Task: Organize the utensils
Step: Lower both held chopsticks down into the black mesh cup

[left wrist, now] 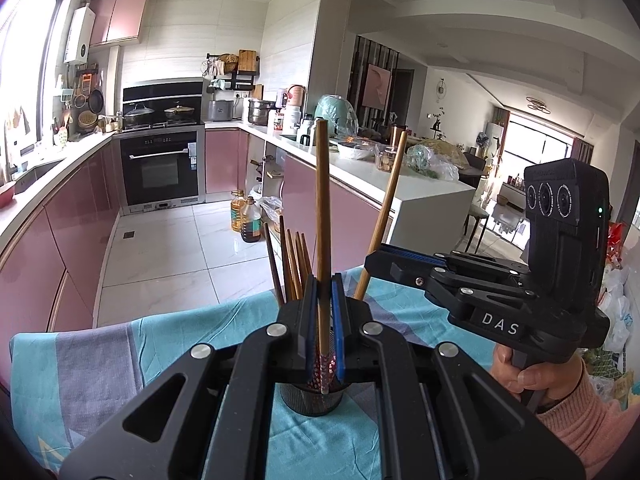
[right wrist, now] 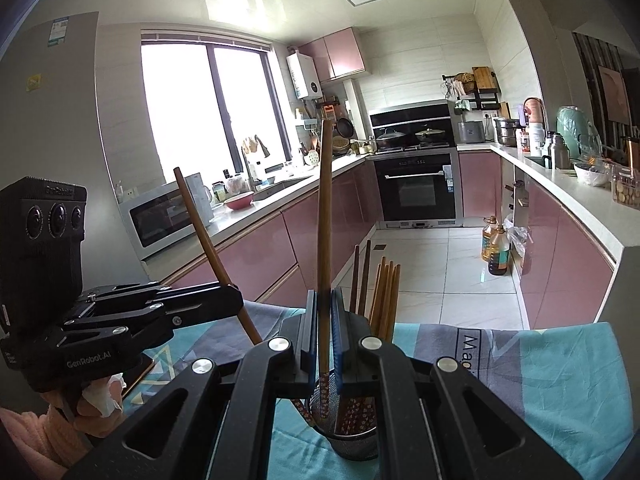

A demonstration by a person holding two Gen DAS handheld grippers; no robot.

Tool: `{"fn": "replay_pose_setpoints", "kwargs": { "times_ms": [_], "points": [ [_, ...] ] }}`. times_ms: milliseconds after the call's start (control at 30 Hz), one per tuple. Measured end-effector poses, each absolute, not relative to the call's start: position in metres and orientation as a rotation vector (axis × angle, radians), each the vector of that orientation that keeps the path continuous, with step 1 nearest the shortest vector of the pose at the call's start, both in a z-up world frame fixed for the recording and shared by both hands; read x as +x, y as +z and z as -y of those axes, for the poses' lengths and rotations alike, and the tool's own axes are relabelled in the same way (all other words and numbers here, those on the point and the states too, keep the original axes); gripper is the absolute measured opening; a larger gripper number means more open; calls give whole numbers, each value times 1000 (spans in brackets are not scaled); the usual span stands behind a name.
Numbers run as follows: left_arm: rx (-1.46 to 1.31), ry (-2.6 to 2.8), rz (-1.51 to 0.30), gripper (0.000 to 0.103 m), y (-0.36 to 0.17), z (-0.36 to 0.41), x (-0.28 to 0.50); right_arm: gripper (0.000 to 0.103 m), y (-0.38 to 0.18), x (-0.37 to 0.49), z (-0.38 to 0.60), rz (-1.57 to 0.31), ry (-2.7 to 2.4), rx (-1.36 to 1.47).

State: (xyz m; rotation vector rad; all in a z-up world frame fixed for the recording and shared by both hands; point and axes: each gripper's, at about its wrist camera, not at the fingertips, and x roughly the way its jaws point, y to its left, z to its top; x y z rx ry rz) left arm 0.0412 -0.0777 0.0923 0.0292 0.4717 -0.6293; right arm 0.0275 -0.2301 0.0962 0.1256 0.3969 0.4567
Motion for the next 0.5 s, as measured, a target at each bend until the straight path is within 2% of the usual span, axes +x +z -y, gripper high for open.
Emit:
{"fn": "replay_pose_setpoints", "kwargs": {
  "times_ms": [500],
  "points": [
    [26, -633, -465, 8, 98, 79, 43, 6, 93, 34, 229, -412, 435, 127]
  ]
}}
